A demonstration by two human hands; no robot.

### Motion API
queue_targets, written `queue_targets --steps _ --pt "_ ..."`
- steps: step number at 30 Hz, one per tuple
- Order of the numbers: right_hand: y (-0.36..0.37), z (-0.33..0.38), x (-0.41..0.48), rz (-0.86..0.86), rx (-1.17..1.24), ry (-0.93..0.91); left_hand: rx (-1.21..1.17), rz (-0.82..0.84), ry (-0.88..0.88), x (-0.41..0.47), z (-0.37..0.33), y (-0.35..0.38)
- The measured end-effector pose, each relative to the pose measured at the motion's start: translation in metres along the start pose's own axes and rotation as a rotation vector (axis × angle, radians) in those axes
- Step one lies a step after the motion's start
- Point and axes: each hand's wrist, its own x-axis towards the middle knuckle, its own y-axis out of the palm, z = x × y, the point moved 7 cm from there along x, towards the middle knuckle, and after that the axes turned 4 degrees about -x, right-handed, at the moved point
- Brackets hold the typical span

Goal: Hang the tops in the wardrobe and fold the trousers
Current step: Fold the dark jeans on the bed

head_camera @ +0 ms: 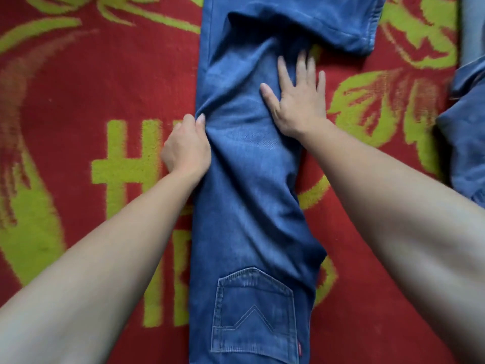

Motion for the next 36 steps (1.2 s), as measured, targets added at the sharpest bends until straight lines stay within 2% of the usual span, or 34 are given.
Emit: queue_targets --steps 3,4,6,7,9,12,15,18,20,23,31,36 --pt "-0.001 0.001 0.017 0.003 -0.030 -0.067 -0.012 -0.091 -0.045 -0.005 -0.004 -0.004" --pt "-0.005 0.002 0.018 -0.022 -0.024 -0.087 -0.026 -0.154 -0.001 -0.007 -0.010 -0.010" --pt "-0.012 0.008 0.015 -0.094 -0.017 -0.155 0.014 -0.270 0.231 -0.010 -0.033 -0.020" --pt "-0.013 0.010 0.015 -0.117 -0.024 -0.186 0.050 -0.275 0.383 -0.009 -0.047 -0.020" --pt "-0.010 0.006 0.023 -0.082 -0.038 -0.194 0.167 -0.148 0.582 0.006 -0.069 -0.008" --pt "-0.007 -0.001 0.042 -0.006 0.053 -0.158 0.323 0.059 0.462 0.055 -0.072 0.005" --pt "-0.016 -0.007 0.048 -0.133 0.153 -0.142 0.387 0.126 0.373 0.085 -0.069 0.008" --pt "-0.027 -0.013 0.057 -0.275 0.233 -0.074 0.133 0.212 0.122 0.117 -0.056 0.008" --pt "-0.031 -0.016 0.075 -0.296 0.310 0.046 0.078 0.259 0.013 0.131 -0.049 0.014" --pt "-0.038 -0.015 0.109 -0.288 0.389 0.175 0.121 0.292 0.019 0.139 -0.048 0.025" --pt "-0.072 0.041 0.191 -0.278 0.204 -0.001 0.108 0.361 0.007 0.146 -0.043 0.036" --pt "-0.051 0.053 0.232 -0.089 0.074 -0.054 0.095 0.375 0.011 0.151 -0.042 0.039"
